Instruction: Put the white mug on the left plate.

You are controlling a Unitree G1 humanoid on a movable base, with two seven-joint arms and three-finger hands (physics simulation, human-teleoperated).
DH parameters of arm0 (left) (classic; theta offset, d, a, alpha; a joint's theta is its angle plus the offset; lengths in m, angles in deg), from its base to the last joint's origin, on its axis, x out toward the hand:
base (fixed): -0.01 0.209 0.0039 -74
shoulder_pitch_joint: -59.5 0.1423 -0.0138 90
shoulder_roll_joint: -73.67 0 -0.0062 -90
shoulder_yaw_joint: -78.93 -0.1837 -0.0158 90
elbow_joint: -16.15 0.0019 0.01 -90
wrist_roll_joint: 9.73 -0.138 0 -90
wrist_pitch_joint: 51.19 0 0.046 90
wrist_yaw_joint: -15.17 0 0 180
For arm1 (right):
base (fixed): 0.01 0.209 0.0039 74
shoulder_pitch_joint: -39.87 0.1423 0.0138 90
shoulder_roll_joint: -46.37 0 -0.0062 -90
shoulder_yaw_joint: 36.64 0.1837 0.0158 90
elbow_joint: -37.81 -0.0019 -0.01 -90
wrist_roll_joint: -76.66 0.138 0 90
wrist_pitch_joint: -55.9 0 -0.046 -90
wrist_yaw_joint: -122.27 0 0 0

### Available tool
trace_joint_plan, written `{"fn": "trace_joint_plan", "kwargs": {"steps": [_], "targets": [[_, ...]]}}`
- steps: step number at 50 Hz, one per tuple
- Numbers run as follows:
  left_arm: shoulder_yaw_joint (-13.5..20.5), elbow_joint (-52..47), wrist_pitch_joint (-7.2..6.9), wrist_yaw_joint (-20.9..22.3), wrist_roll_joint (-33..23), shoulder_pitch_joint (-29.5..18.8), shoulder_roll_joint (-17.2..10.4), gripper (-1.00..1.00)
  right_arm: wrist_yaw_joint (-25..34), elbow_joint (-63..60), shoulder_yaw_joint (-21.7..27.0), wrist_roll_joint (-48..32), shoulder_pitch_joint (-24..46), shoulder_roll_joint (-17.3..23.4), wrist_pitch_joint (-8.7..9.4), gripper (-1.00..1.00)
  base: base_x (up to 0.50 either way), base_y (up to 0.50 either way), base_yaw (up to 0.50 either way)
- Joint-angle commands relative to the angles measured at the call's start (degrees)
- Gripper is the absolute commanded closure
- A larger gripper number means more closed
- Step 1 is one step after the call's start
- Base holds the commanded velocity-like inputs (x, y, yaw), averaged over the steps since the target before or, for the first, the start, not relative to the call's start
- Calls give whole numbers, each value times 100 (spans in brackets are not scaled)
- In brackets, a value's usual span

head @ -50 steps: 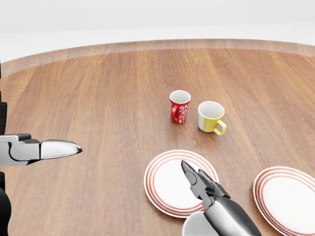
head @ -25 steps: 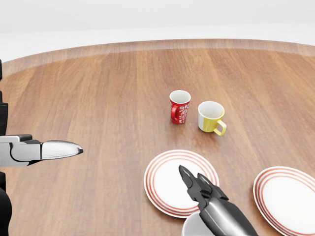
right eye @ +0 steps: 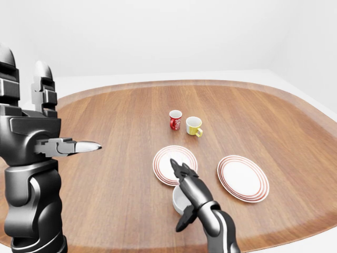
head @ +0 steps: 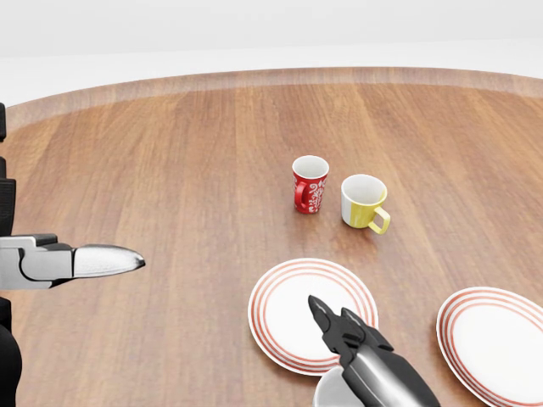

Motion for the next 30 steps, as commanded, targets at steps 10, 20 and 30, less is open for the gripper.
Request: {"fn": "trace_joint_plan", "kwargs": {"steps": [10, 20, 30], "targets": [[-35, -7, 0, 16, -29, 24, 23, -100, 104, 250, 160, -266, 51, 1, -142, -100, 0, 0, 0], [-45, -1, 0, 19, -42, 28, 31, -100, 109, 403, 215, -349, 114, -1, -215, -100, 0, 0, 0], [-45, -44, 0, 20, -39, 20, 33, -100, 15, 517, 299, -591, 199, -3, -310, -100, 0, 0, 0]]}}
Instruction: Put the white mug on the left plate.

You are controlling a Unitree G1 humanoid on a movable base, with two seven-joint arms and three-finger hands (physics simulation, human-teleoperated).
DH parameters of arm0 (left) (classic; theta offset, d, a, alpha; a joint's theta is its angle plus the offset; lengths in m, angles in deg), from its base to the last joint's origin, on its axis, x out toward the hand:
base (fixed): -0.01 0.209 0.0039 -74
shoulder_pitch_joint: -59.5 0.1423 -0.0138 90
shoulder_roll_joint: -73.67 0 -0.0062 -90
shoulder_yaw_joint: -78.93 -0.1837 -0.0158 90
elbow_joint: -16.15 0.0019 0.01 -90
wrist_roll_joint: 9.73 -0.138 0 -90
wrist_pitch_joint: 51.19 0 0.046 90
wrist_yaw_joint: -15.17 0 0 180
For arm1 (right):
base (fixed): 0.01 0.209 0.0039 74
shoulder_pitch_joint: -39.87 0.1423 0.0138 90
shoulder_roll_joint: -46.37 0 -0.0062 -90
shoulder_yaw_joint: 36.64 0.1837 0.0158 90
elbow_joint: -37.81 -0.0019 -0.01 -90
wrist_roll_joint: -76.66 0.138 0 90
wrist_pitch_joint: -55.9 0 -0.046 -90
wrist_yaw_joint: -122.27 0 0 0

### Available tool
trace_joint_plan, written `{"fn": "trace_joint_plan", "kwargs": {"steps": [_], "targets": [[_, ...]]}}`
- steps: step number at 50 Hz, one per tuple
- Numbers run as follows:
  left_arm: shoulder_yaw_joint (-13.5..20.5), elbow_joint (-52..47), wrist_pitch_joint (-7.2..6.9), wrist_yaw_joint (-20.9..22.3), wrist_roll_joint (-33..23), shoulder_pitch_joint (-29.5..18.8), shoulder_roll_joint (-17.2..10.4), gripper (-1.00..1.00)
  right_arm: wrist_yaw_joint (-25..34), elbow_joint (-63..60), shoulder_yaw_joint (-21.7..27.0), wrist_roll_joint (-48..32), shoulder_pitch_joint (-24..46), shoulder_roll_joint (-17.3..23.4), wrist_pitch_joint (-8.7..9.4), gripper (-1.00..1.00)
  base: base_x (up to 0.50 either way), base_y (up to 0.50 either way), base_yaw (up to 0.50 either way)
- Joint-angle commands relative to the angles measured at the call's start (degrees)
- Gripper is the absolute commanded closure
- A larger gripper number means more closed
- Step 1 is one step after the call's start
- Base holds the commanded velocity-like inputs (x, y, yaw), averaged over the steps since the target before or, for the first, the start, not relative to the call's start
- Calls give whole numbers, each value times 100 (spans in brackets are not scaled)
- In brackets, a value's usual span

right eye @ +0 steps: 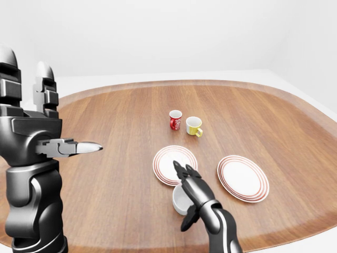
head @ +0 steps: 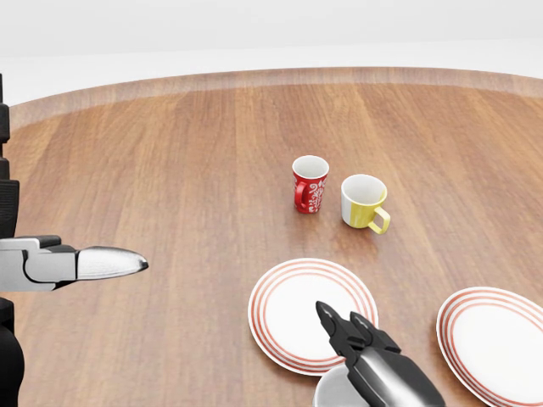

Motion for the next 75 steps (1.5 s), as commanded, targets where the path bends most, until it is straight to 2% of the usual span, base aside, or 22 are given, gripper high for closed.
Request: {"fn": "trace_joint_plan", "kwargs": {"steps": [1, 14, 35, 63, 75], "targets": [[-4, -26, 0, 2, -4, -3, 4, -100, -88, 169, 76, -223, 94, -10, -105, -100, 0, 0, 0], [-8, -47, 0, -2, -2, 5, 8, -100, -183, 334, 83, -328, 210, -17, -155, -100, 0, 0, 0], [-22, -51, 0, 0, -9, 21, 16, -100, -427, 776, 107, -457, 314, 24, -336, -100, 0, 0, 0], [8, -49, 0, -14, 23, -19, -4, -100, -463, 1000, 99, -591, 420, 57, -433, -100, 0, 0, 0], [14, -65, 0, -21, 32, -25, -6, -100, -538, 1236, 104, -635, 491, 81, -532, -100, 0, 0, 0]]}}
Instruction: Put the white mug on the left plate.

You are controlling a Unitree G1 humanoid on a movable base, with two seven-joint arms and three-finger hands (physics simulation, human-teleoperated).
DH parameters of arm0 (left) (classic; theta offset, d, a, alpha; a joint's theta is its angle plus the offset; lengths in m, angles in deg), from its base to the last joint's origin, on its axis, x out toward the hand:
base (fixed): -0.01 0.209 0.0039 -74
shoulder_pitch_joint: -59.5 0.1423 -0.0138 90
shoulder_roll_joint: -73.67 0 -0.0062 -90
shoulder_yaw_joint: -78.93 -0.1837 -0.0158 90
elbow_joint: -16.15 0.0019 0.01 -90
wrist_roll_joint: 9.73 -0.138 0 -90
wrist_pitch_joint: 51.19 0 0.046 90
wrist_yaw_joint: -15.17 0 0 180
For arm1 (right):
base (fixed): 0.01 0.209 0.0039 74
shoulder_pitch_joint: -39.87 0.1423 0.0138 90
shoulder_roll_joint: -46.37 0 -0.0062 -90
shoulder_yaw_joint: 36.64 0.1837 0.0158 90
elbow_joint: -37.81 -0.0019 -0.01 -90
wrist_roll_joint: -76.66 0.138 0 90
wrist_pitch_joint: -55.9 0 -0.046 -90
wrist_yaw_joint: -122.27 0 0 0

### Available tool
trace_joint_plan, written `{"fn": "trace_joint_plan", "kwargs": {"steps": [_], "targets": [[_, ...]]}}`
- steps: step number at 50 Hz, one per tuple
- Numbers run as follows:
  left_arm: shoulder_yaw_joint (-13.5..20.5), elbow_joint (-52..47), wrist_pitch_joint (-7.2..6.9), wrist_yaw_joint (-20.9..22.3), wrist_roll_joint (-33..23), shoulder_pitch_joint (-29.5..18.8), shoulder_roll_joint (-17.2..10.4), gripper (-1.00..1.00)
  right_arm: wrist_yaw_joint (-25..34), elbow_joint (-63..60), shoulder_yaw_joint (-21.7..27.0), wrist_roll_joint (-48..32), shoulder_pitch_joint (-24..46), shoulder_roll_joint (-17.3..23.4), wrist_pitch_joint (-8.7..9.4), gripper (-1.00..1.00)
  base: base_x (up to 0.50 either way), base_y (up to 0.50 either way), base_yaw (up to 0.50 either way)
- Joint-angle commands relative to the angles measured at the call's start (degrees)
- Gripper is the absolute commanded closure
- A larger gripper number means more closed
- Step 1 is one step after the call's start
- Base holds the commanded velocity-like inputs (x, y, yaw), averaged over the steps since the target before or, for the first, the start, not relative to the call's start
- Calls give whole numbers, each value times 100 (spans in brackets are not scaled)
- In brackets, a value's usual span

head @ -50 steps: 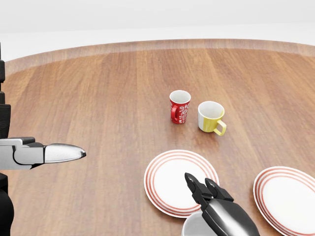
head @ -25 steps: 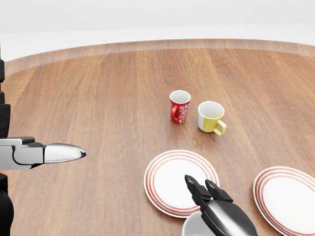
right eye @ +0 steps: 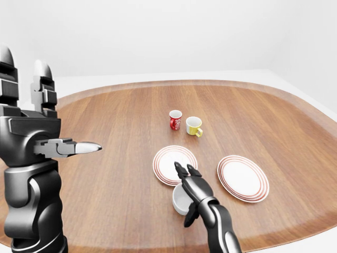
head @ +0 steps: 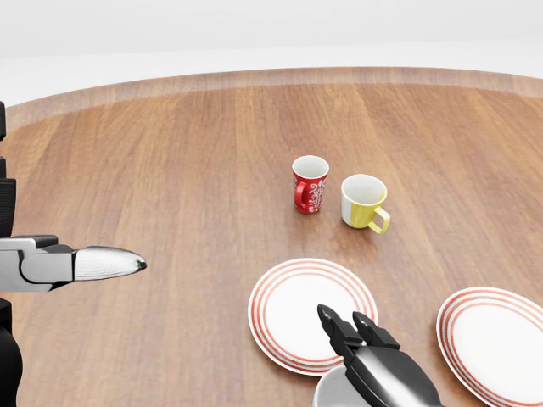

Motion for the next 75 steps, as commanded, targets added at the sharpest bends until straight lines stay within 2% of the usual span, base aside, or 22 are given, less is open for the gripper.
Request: {"fn": "trace_joint_plan", "kwargs": {"steps": [1, 7, 37, 38, 39, 49, 59, 63, 66, 68, 70, 72, 75], "targets": [[10, -2, 0, -4, 8, -7, -5, -100, -52, 188, 4, -43, 66, 19, -78, -100, 0, 0, 0], [3, -1, 0, -1, 7, 9, -1, -100, -113, 339, -9, -60, 107, 24, -126, -100, 0, 0, 0], [4, 35, 0, -2, 15, -1, 0, -100, -394, 1046, 12, -156, 318, 107, -126, -100, 0, 0, 0], [-2, 38, 0, -4, 12, 2, 2, -100, -399, 1036, 8, -165, 314, 104, -126, 46, 0, 0, 0], [-4, 32, 0, -4, 15, 3, 4, -100, -396, 1029, 6, -171, 308, 103, -126, 100, 0, 0, 0], [-11, 33, 0, -10, 10, 0, 5, -100, -270, 898, 24, -73, 234, 94, -126, 100, 0, 0, 0], [-21, 42, 0, -2, -9, 21, 13, -100, 187, 410, 46, 233, 124, 44, -126, 100, 0, 0, 0], [-19, 59, 0, 5, -15, 28, 14, -100, 815, -453, 24, 488, 63, -59, -126, 100, 0, 0, 0], [-32, 47, 0, 6, -19, 36, 22, -100, 1209, -1011, -11, 627, 125, -130, 160, 100, 0, 0, 0], [-32, 50, 0, 12, -24, 43, 23, -100, 1476, -1587, -39, 711, 330, -179, 485, 100, 0, 0, 0], [-26, 48, 0, 11, -22, 36, 22, -100, 1476, -1781, -78, 750, 417, -166, 579, 100, 0, 0, 0], [-30, 46, 0, 13, -25, 43, 23, -100, 1476, -1877, -62, 750, 742, -161, 767, 100, 0, 0, 0], [-35, 43, 0, 17, -29, 43, 25, -100, 1476, -1748, 19, 755, 1190, -116, 874, 100, 0, 0, 0]]}}
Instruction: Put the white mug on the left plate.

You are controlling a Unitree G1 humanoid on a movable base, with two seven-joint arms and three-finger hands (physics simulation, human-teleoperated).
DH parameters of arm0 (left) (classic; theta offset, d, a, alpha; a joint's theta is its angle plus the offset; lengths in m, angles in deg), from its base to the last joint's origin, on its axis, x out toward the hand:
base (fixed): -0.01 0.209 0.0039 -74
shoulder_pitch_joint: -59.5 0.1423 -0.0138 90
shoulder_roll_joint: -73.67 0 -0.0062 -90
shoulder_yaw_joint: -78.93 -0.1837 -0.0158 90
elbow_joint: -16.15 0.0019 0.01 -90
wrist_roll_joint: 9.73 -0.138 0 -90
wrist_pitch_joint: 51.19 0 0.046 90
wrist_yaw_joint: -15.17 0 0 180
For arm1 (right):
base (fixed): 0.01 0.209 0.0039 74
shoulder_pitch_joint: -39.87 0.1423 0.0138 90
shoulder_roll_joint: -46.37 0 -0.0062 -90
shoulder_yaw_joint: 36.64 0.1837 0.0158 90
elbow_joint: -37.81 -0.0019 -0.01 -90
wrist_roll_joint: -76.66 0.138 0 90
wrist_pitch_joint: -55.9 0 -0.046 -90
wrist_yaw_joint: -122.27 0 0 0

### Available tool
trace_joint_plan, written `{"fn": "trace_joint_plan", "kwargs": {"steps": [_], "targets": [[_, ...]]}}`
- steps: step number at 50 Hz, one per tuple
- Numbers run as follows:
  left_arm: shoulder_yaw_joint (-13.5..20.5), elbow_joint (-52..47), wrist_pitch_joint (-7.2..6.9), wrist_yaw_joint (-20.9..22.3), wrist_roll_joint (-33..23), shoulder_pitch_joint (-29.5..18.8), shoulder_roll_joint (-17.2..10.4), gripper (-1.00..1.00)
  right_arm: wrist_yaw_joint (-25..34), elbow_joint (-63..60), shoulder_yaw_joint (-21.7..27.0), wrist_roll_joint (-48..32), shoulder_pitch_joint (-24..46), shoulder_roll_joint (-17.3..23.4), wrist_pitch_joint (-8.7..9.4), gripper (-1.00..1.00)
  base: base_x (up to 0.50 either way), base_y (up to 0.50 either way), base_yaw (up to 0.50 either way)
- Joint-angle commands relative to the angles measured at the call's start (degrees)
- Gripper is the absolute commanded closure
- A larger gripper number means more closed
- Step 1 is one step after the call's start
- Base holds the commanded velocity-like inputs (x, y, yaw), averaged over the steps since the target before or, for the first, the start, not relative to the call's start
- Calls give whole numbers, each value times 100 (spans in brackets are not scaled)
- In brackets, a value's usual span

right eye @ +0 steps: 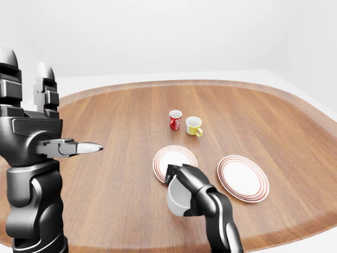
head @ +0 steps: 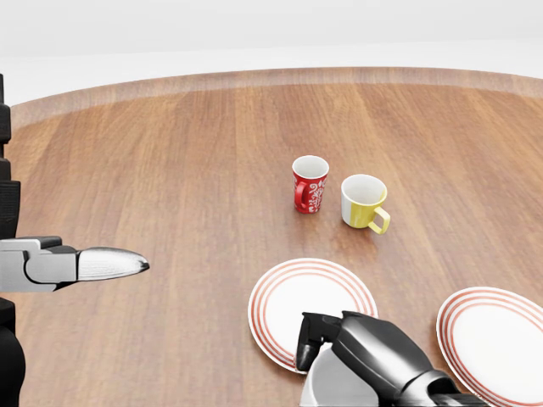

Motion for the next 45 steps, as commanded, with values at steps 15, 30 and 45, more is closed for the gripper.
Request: {"fn": "trace_joint_plan", "kwargs": {"steps": [15, 30, 45], "targets": [[7, -15, 0, -9, 18, -33, -8, -100, 228, 2227, 258, 547, 3608, 341, 47, 100, 0, 0, 0], [2, -35, 0, -23, 37, -35, -10, -100, -1150, 7104, 111, 300, 5924, 478, -387, 100, 0, 0, 0], [22, -15, 0, -13, 46, -28, -14, -100, -2123, 8954, -3, 28, 6794, 414, -387, 100, 0, 0, 0]]}}
